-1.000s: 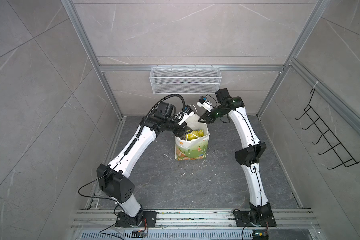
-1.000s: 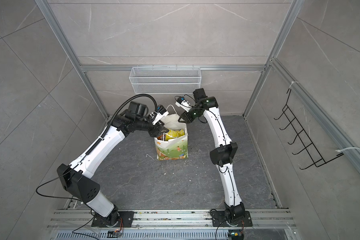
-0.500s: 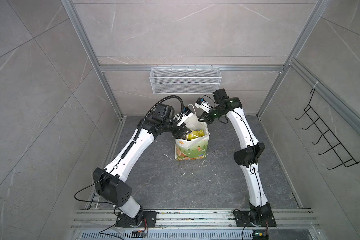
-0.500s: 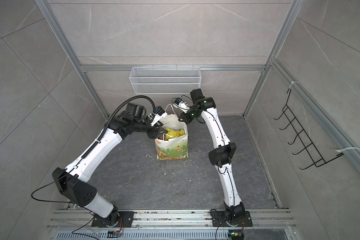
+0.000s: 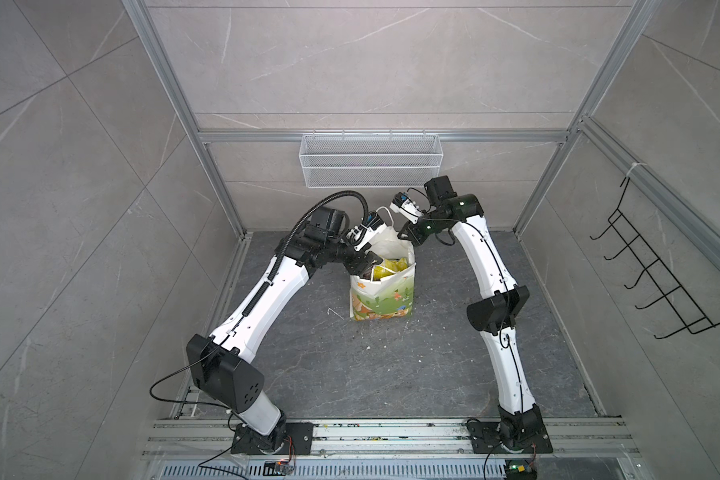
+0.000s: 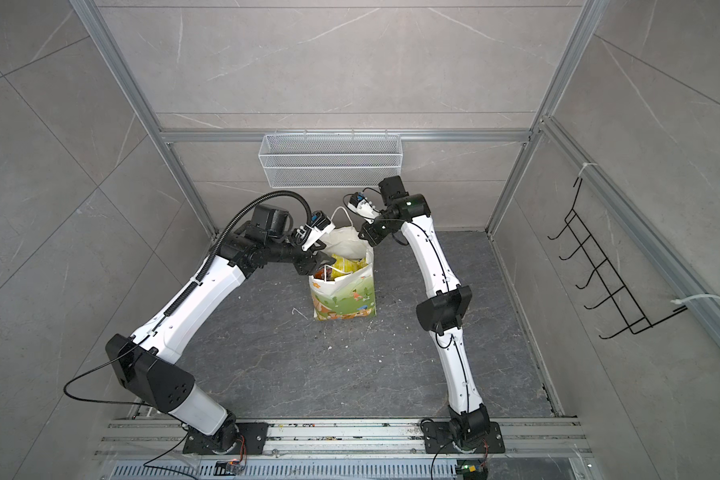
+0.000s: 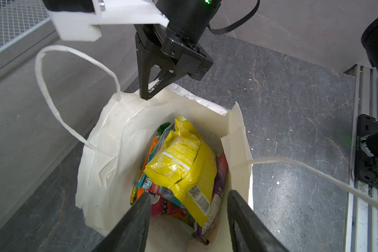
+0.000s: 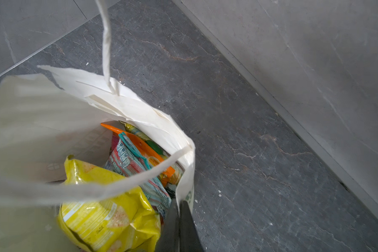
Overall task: Take the snacks out of the paper bag
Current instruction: Pick up the paper bag from the center of the table.
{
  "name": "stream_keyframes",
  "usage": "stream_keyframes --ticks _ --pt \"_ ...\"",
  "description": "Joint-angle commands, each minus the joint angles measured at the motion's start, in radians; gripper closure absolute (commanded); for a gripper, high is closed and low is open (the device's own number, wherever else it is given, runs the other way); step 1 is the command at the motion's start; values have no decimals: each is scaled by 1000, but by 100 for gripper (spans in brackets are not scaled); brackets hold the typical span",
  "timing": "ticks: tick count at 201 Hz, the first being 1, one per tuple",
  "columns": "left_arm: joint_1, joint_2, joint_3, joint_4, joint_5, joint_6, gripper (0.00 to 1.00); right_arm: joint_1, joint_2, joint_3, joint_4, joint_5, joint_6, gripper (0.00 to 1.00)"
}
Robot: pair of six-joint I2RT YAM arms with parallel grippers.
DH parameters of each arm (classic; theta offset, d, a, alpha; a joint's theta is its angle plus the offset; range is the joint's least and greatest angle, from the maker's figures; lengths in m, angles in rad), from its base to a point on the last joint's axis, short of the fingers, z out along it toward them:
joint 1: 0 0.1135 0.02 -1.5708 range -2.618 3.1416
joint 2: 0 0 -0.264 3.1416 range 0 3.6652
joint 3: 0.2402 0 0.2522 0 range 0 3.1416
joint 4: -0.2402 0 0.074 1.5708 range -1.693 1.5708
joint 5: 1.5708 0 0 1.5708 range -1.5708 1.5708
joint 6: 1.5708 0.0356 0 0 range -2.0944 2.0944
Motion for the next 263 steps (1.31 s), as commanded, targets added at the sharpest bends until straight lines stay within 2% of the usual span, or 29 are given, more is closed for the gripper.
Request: stream_keyframes --ticks 1,31,59,80,103,117,134,151,168,194,236,263 --pt "0 -7 43 29 -29 30 41 8 -105 -5 4 -75 11 100" --pt "0 -9 32 25 -48 52 42 56 -209 -185 34 -105 -31 100" --pt "1 16 50 -31 -51 101 42 80 -359 -493 235 -105 -4 100" --pt "-2 33 48 -74 -54 147 42 80 -439 -621 322 -95 18 100" --pt "-29 63 77 -108 -79 154 42 82 -492 -676 355 -102 32 100" --pt "-60 93 104 -120 -152 119 42 86 -518 -710 383 -104 42 100" --pt "-84 121 130 -146 -201 26 41 90 -542 -750 416 -97 49 100" --pt "-93 121 110 -139 -195 -86 39 92 -561 -788 445 -91 56 100" --pt "-95 104 76 -115 -272 -202 40 90 -572 -813 460 -90 55 100" --pt "-92 41 -12 -22 -360 -299 33 95 -579 -835 481 -82 54 100" --pt "-88 82 0 -36 -322 -320 31 96 -584 -842 495 -69 50 100" --pt "-91 100 -29 -18 -284 -309 33 98 -588 -851 501 -62 50 100"
